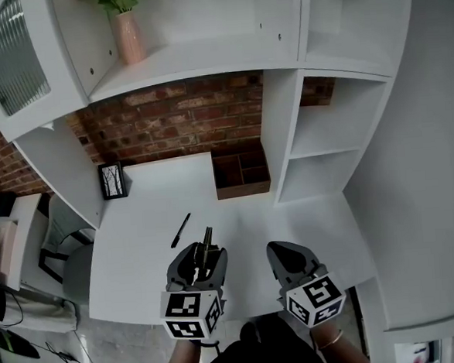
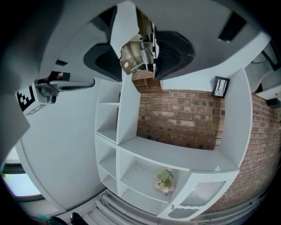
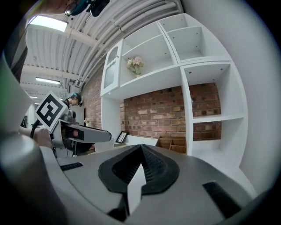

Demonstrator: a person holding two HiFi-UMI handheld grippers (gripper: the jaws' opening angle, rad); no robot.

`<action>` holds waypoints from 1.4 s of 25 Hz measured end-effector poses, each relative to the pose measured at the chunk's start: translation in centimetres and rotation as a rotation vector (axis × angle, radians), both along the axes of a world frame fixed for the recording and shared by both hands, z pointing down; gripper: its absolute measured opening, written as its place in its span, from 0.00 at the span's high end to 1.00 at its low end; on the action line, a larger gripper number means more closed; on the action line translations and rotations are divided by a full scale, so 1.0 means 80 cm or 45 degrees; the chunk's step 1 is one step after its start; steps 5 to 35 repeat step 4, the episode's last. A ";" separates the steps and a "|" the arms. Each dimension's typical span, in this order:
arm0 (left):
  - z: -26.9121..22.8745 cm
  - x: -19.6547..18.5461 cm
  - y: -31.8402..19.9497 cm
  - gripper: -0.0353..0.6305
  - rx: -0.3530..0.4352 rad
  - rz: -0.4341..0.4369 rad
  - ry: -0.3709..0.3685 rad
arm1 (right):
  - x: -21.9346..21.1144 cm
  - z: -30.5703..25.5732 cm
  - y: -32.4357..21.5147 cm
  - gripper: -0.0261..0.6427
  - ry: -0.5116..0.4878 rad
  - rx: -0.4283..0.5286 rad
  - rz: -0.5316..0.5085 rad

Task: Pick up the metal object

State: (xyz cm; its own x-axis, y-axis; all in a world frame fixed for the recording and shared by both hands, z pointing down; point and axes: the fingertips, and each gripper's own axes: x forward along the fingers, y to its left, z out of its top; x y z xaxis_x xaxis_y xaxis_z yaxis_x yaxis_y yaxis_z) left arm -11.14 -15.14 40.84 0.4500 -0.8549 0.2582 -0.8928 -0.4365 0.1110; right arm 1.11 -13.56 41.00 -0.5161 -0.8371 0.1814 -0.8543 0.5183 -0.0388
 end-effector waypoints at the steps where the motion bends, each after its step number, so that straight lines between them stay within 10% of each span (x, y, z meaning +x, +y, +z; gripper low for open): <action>1: 0.002 0.000 -0.003 0.57 -0.002 0.004 0.000 | 0.000 0.000 -0.002 0.95 0.001 0.001 0.003; 35: 0.006 0.001 -0.013 0.57 -0.001 0.015 0.001 | 0.001 0.002 -0.008 0.95 0.005 0.010 0.014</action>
